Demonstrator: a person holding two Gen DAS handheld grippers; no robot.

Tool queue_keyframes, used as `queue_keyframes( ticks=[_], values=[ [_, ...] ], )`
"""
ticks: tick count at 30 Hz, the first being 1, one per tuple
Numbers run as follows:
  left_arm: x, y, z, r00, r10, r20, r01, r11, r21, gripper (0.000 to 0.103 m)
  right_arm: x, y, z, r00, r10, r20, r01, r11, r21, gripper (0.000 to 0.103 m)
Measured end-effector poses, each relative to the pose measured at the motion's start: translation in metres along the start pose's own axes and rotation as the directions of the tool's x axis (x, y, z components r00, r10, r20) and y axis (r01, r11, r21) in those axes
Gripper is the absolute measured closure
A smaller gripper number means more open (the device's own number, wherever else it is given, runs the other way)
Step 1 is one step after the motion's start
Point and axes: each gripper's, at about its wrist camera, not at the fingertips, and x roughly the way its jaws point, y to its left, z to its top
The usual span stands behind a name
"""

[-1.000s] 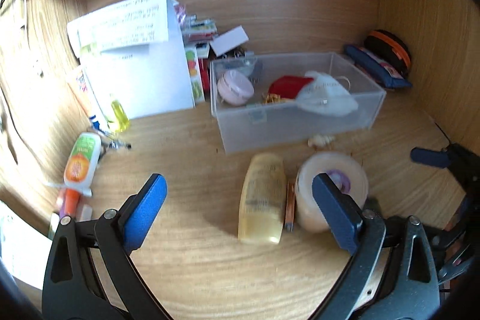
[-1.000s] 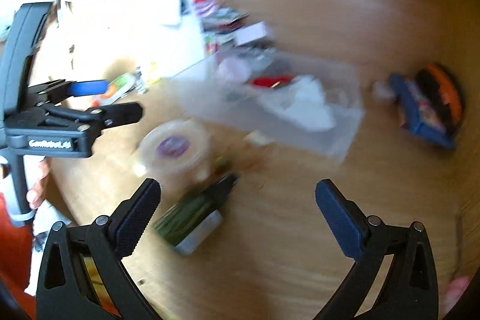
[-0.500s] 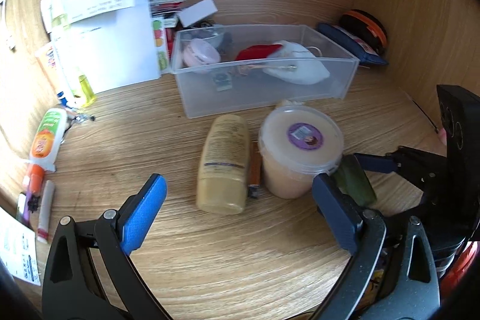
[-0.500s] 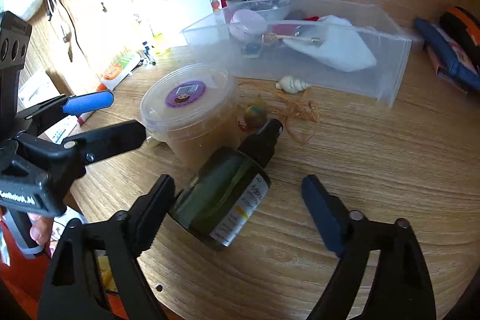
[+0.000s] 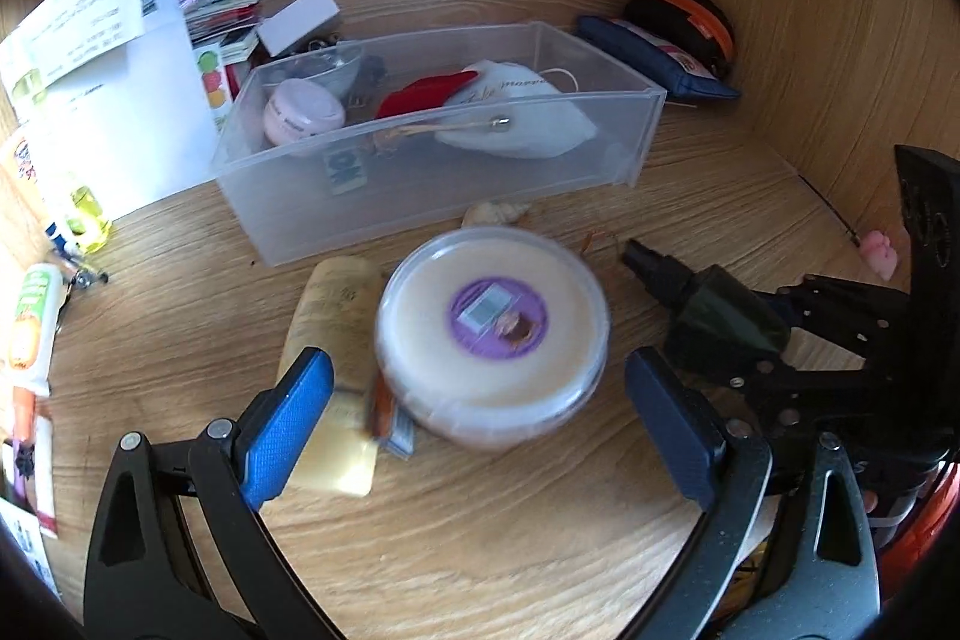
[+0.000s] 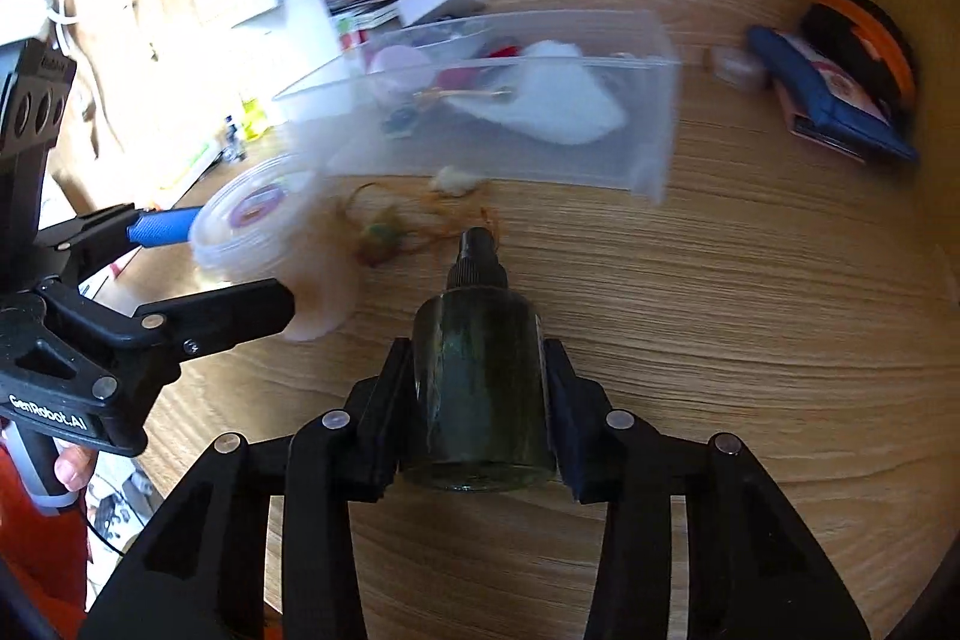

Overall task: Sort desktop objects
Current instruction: 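Grasp the green spray bottle with the right gripper while the left gripper grasps the white tub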

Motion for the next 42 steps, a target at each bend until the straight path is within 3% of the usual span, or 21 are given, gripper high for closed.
queue_keyframes(
  ticks=[6,10,14,30,42],
  values=[
    [0.011,-0.002,0.007,1.000,0.006,0.009,-0.006,1.000,-0.018,0.006,-0.014,-0.021,0.003,0.999,-0.021,0.030,0.020,0.999,0.032,0.065],
    [0.015,-0.004,0.008,1.000,0.009,0.002,-0.009,1.000,-0.015,0.025,-0.019,-0.027,0.005,0.998,-0.024,0.051,0.021,0.999,0.043,0.065],
    [0.016,-0.005,0.008,0.999,0.033,0.013,-0.033,0.999,-0.002,0.033,-0.020,-0.028,0.009,0.998,-0.022,0.061,0.019,0.999,0.042,0.065],
    [-0.012,0.018,0.028,0.996,-0.003,0.091,0.016,0.989,-0.147,0.034,-0.035,-0.029,0.026,0.992,-0.014,0.127,0.008,0.999,0.042,0.065],
    [-0.054,0.071,0.051,0.984,0.083,0.160,-0.040,0.966,-0.255,0.034,-0.054,-0.017,0.073,0.974,0.039,0.224,-0.032,0.999,-0.036,0.065]
  ],
)
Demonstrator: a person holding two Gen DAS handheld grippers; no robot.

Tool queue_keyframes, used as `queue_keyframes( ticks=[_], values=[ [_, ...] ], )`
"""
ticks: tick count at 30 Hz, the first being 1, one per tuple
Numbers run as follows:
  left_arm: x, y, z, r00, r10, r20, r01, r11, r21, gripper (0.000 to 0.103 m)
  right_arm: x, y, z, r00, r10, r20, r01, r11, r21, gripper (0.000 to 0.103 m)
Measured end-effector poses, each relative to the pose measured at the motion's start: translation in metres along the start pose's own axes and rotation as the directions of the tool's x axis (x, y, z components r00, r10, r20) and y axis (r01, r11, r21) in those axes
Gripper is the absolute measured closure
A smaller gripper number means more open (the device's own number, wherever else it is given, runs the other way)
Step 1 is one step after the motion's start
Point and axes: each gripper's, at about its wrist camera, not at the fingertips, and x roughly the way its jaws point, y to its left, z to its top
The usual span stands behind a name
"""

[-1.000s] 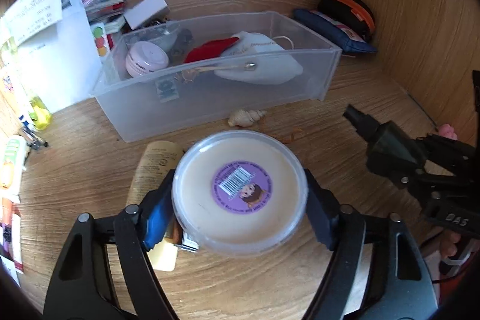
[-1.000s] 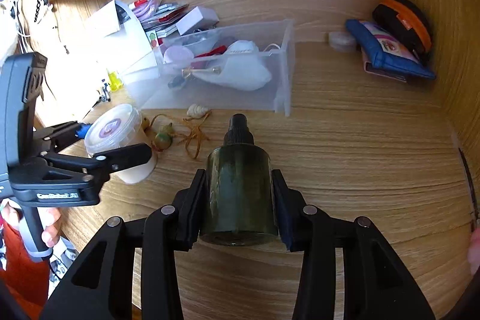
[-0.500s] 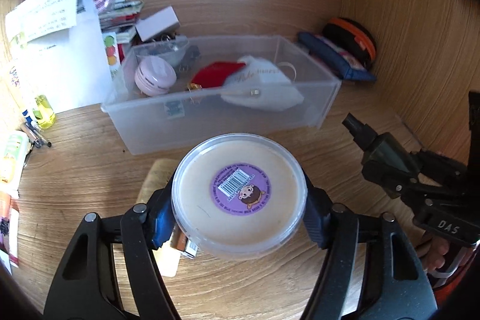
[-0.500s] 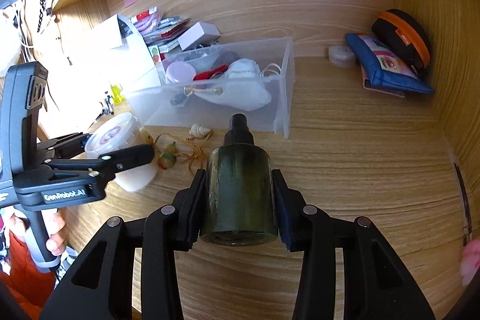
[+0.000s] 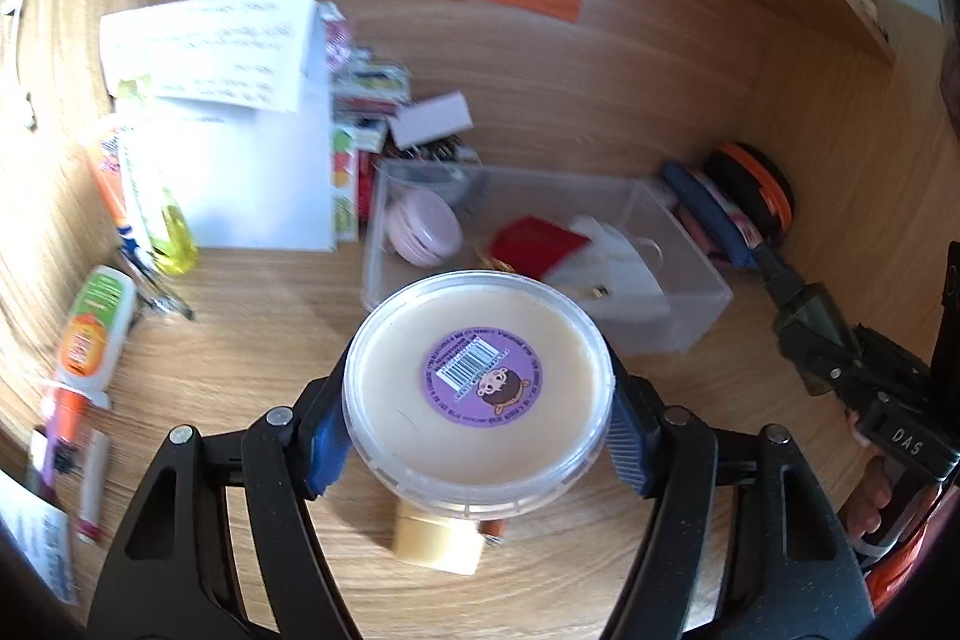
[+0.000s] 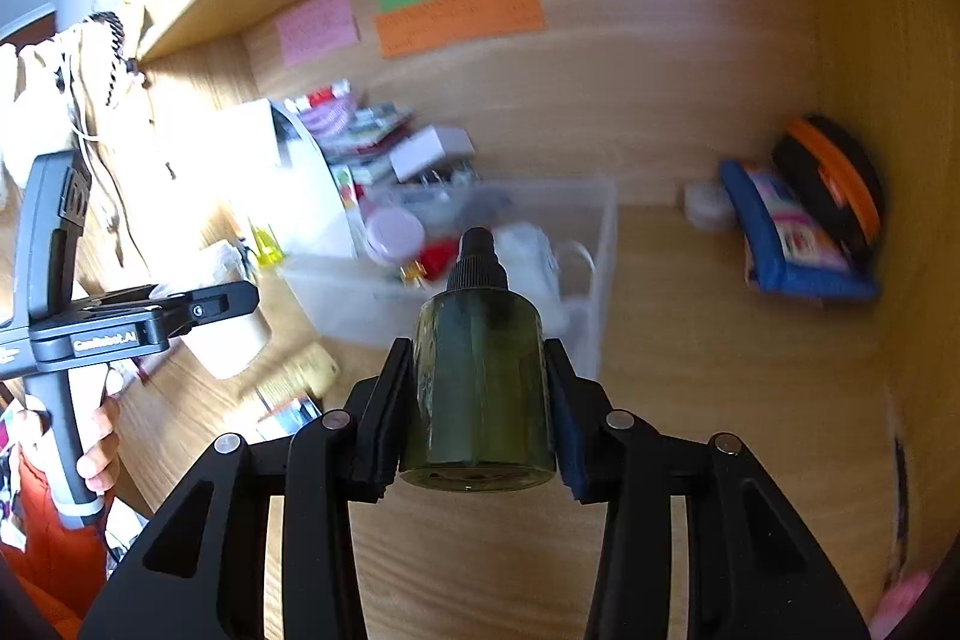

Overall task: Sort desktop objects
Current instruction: 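Grasp the green spray bottle with the right gripper while the left gripper grasps the white tub, then lower the white tub into the clear box with the left gripper while the right gripper carries the bottle over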

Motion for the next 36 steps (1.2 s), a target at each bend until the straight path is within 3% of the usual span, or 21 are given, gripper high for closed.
queue_keyframes(
  ticks=[9,17,28,36],
  values=[
    [-0.009,0.018,0.048,0.997,0.042,0.062,-0.042,0.999,0.003,0.034,0.010,0.014,0.050,0.997,0.033,0.067,-0.027,0.995,-0.094,0.065],
    [0.020,0.016,0.074,0.996,0.068,0.055,-0.071,0.997,0.044,0.033,0.036,0.005,0.082,0.998,0.039,0.055,-0.033,0.994,-0.103,0.065],
    [0.087,0.018,0.076,0.996,0.076,-0.042,-0.074,0.995,0.065,0.034,0.094,-0.018,0.106,0.999,-0.016,-0.047,0.011,0.995,-0.102,0.065],
    [0.105,0.003,0.069,0.995,0.101,-0.015,-0.098,0.985,0.143,0.034,0.143,-0.026,0.087,0.989,-0.052,-0.138,0.040,0.995,-0.091,0.065]
  ],
)
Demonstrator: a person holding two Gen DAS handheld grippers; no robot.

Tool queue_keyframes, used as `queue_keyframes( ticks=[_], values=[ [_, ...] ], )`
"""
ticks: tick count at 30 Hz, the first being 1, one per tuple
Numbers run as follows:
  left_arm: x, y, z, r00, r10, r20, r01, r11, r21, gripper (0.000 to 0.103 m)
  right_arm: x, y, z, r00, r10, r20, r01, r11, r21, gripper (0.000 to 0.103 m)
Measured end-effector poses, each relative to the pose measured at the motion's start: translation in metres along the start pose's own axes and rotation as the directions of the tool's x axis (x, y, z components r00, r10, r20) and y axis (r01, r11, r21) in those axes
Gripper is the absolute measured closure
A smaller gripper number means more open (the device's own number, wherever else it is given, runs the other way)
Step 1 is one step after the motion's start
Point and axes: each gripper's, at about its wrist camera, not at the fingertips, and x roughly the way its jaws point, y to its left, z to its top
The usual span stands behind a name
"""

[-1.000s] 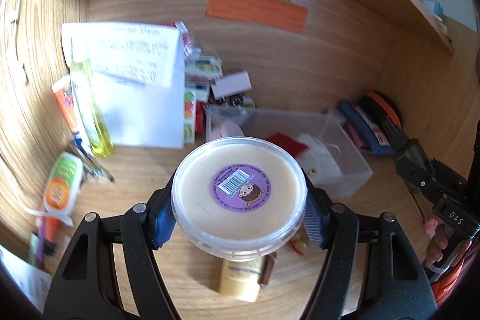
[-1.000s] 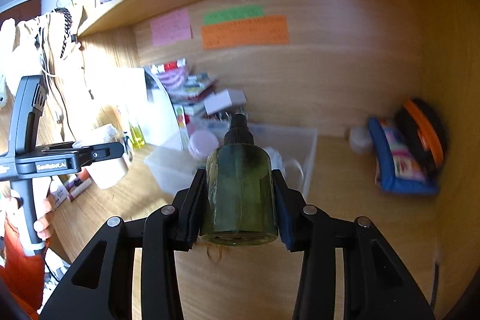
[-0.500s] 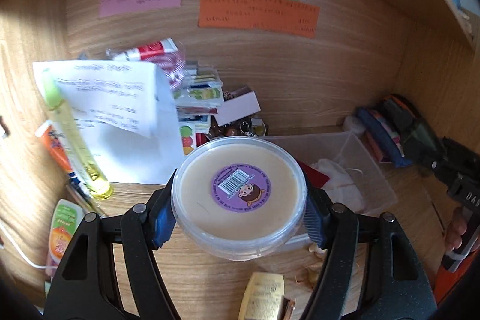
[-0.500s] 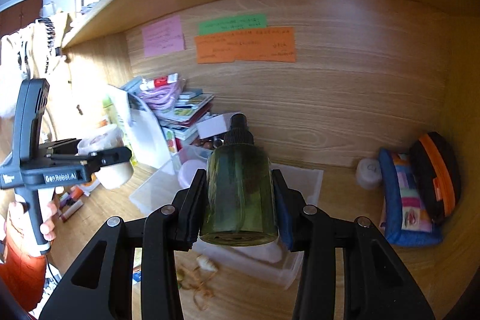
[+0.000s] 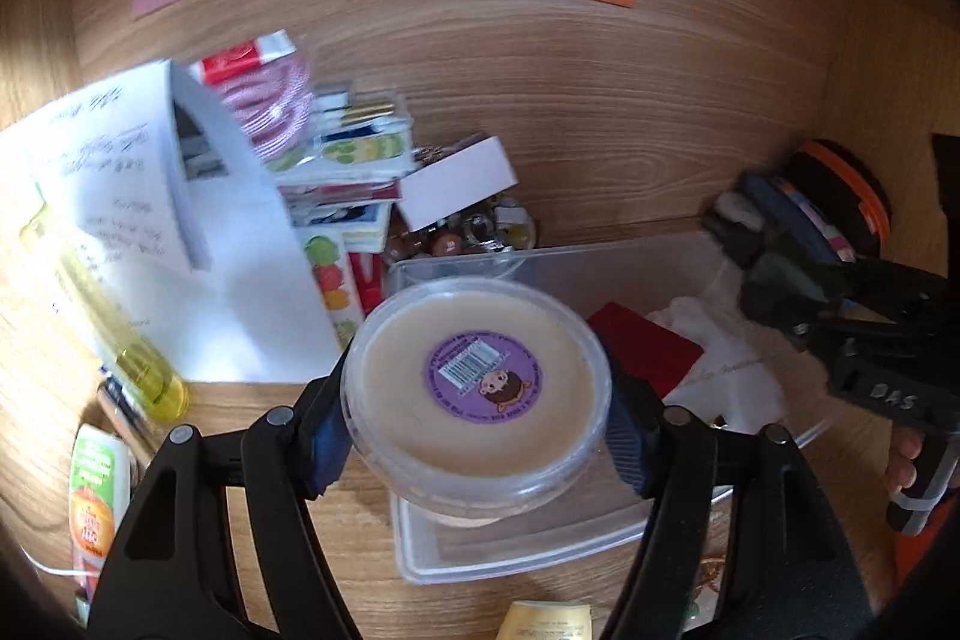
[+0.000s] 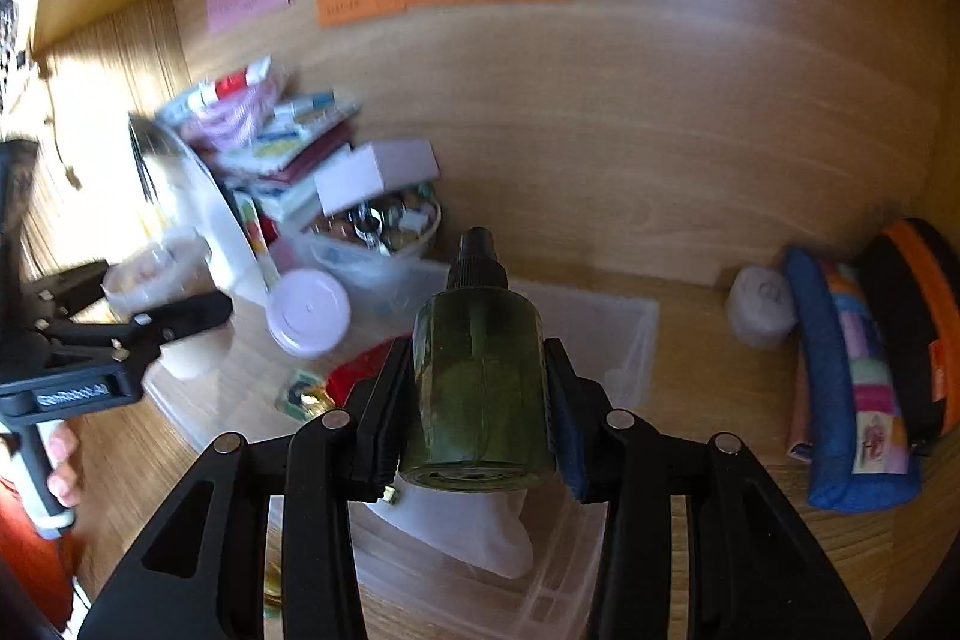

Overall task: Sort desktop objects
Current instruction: 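Lower the white tub into the clear box with the left gripper while the right gripper carries the bottle over, then release the green spray bottle into the clear box with the right gripper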

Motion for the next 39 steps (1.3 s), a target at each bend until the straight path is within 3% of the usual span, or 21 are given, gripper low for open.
queue_keyframes(
  ticks=[8,14,23,25,27,33,39],
  values=[
    [-0.003,-0.019,-0.002,0.999,-0.041,0.028,0.039,0.997,0.069,0.043,0.014,0.001,-0.010,0.999,-0.015,-0.029,0.015,1.000,-0.025,0.065],
    [0.021,-0.012,-0.007,0.998,-0.045,-0.047,0.047,0.998,0.045,0.043,0.021,0.002,-0.013,0.999,-0.019,-0.046,0.018,0.999,-0.030,0.065],
    [0.020,-0.007,-0.008,0.997,-0.055,-0.053,0.056,0.998,0.017,0.043,0.028,0.011,-0.019,0.997,-0.050,-0.055,0.045,0.996,-0.077,0.065],
    [0.021,-0.007,-0.008,0.996,-0.063,-0.057,0.064,0.998,0.016,0.038,0.027,0.015,-0.019,0.996,-0.074,-0.043,0.069,0.992,-0.104,0.058],
    [0.021,-0.006,-0.007,0.993,-0.101,-0.063,0.101,0.995,0.000,0.036,0.024,0.019,-0.020,0.995,-0.102,-0.018,0.099,0.987,-0.128,0.040],
    [0.010,-0.003,-0.001,0.992,-0.110,-0.062,0.108,0.994,-0.027,0.035,0.016,0.024,-0.017,0.992,-0.121,0.019,0.123,0.981,-0.147,0.033],
    [-0.022,0.004,0.005,0.999,-0.052,0.013,0.053,0.998,-0.034,0.015,-0.008,0.022,-0.009,0.992,-0.116,0.044,0.120,0.988,-0.095,0.029]
  ],
)
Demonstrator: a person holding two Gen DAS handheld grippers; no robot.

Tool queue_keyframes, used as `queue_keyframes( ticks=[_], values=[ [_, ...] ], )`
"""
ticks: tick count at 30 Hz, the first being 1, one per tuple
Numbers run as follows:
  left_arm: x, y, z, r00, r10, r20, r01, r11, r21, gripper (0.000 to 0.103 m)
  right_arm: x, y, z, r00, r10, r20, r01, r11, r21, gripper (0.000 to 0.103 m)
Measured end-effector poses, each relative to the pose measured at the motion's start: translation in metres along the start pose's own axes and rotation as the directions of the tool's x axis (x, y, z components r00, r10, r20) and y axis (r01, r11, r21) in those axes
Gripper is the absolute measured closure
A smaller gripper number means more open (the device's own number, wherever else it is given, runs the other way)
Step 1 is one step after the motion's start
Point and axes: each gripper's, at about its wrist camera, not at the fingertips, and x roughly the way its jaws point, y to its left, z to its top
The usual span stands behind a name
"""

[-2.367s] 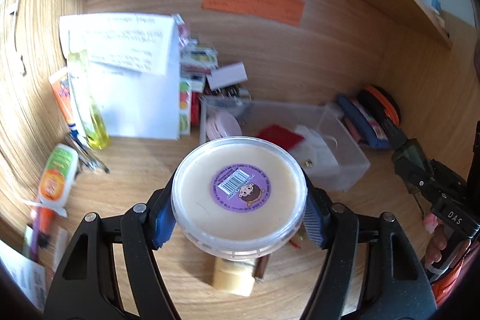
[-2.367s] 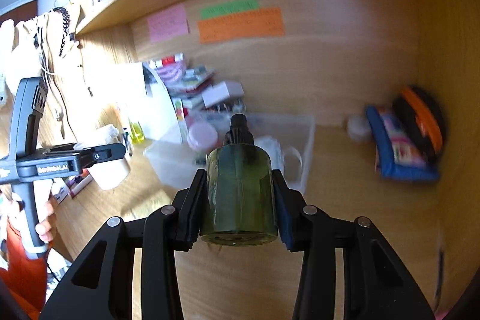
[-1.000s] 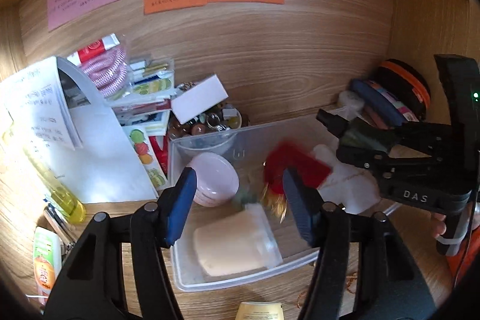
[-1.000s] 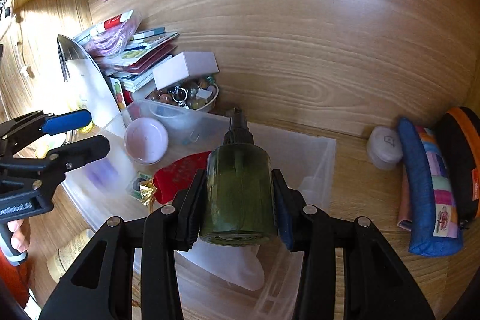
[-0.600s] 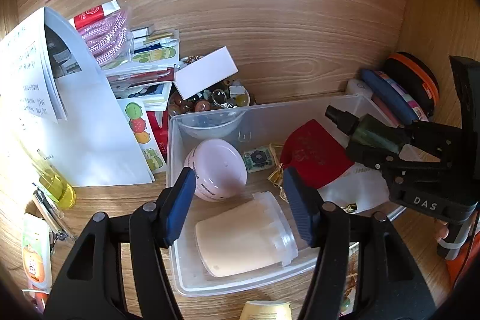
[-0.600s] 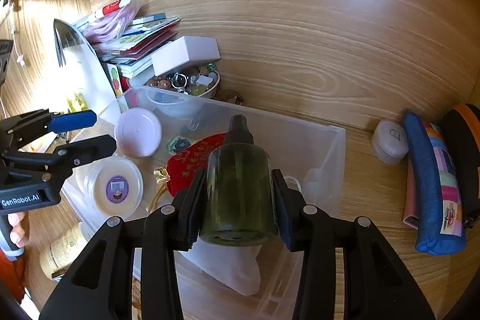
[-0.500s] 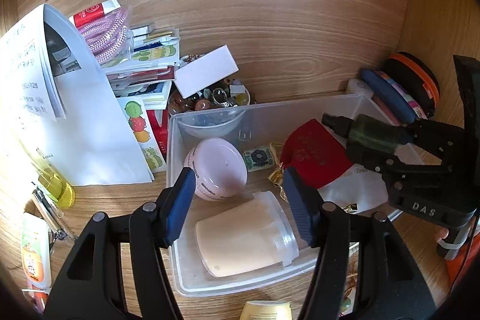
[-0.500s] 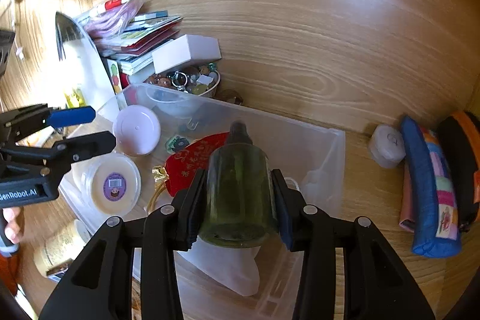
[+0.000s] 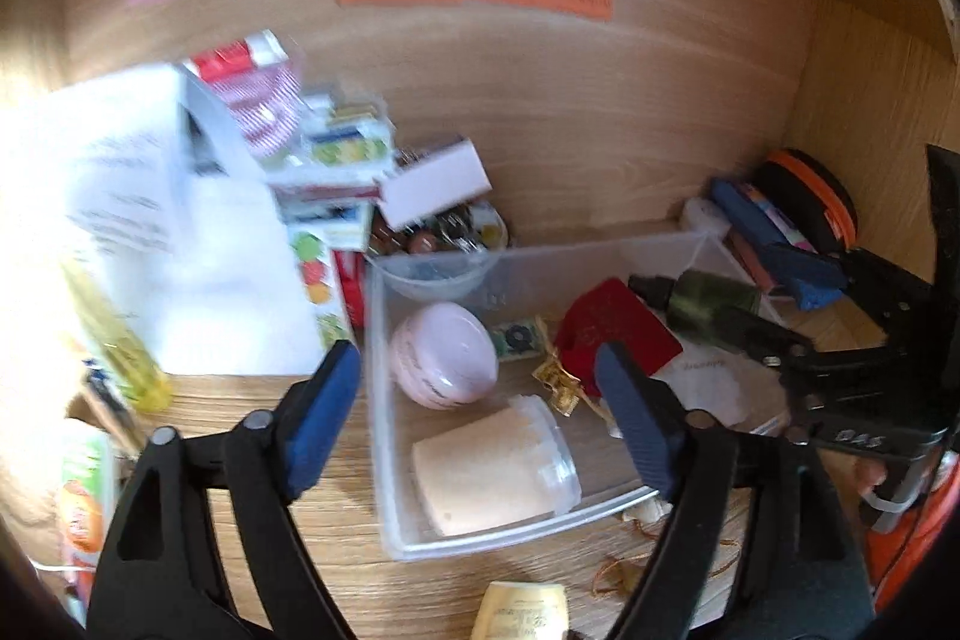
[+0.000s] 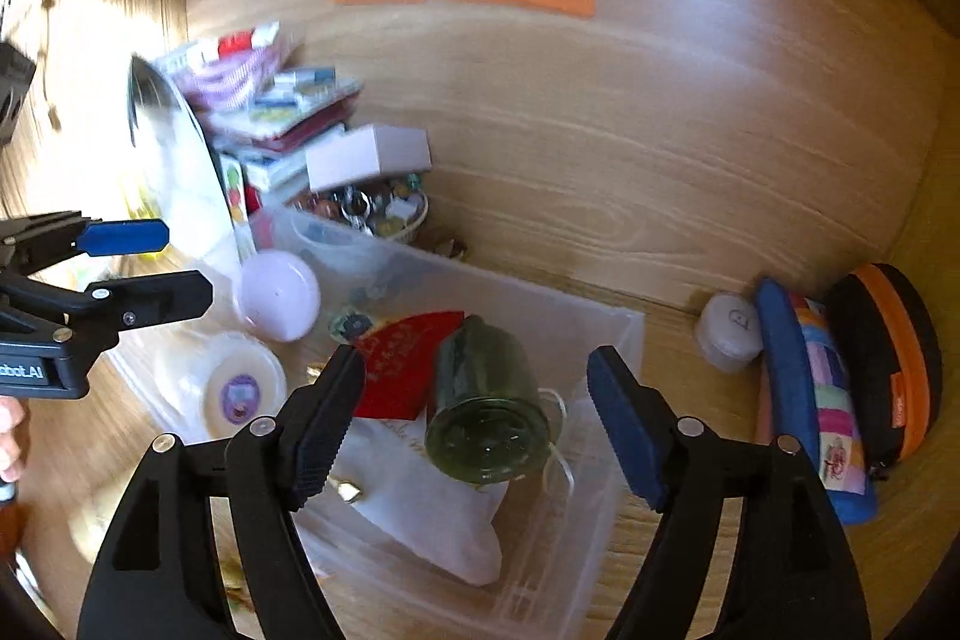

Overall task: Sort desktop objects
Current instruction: 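Release the green spray bottle into the clear box with the right gripper, then move the left gripper down to the cream sunscreen tube on the desk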

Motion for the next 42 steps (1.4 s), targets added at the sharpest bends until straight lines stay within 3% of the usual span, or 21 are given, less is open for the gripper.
queue_keyframes(
  ticks=[1,5,9,19,30,34,42],
  values=[
    [-0.007,0.000,0.000,1.000,0.010,0.017,-0.010,1.000,0.001,0.010,-0.008,0.000,0.001,1.000,0.003,0.014,-0.003,1.000,0.007,0.029],
    [-0.035,0.001,-0.004,0.997,0.038,0.066,-0.039,0.999,0.006,0.009,-0.041,0.003,-0.001,0.998,0.001,0.070,-0.003,1.000,0.028,0.020],
    [-0.053,0.003,-0.012,0.995,0.050,0.084,-0.050,0.999,-0.008,0.005,-0.067,0.011,-0.006,0.994,0.009,0.106,-0.011,1.000,0.023,0.019],
    [-0.055,0.008,-0.050,0.996,0.094,0.008,-0.094,0.996,0.011,0.004,-0.099,0.039,-0.032,0.993,0.038,0.116,-0.034,0.999,-0.029,0.017],
    [-0.017,0.010,-0.099,0.984,0.061,-0.168,-0.058,0.998,0.026,0.004,-0.085,0.063,-0.073,0.998,0.064,0.026,-0.063,0.997,-0.042,0.017],
    [-0.008,0.009,-0.112,0.977,0.079,-0.199,-0.070,0.996,0.049,0.004,-0.067,0.072,-0.088,0.995,0.089,-0.042,-0.091,0.994,-0.053,0.017],
    [-0.010,0.003,-0.125,0.976,0.017,-0.217,-0.004,0.998,0.060,0.004,-0.042,0.084,-0.100,0.984,0.133,-0.121,-0.140,0.989,-0.048,0.019]
  ],
)
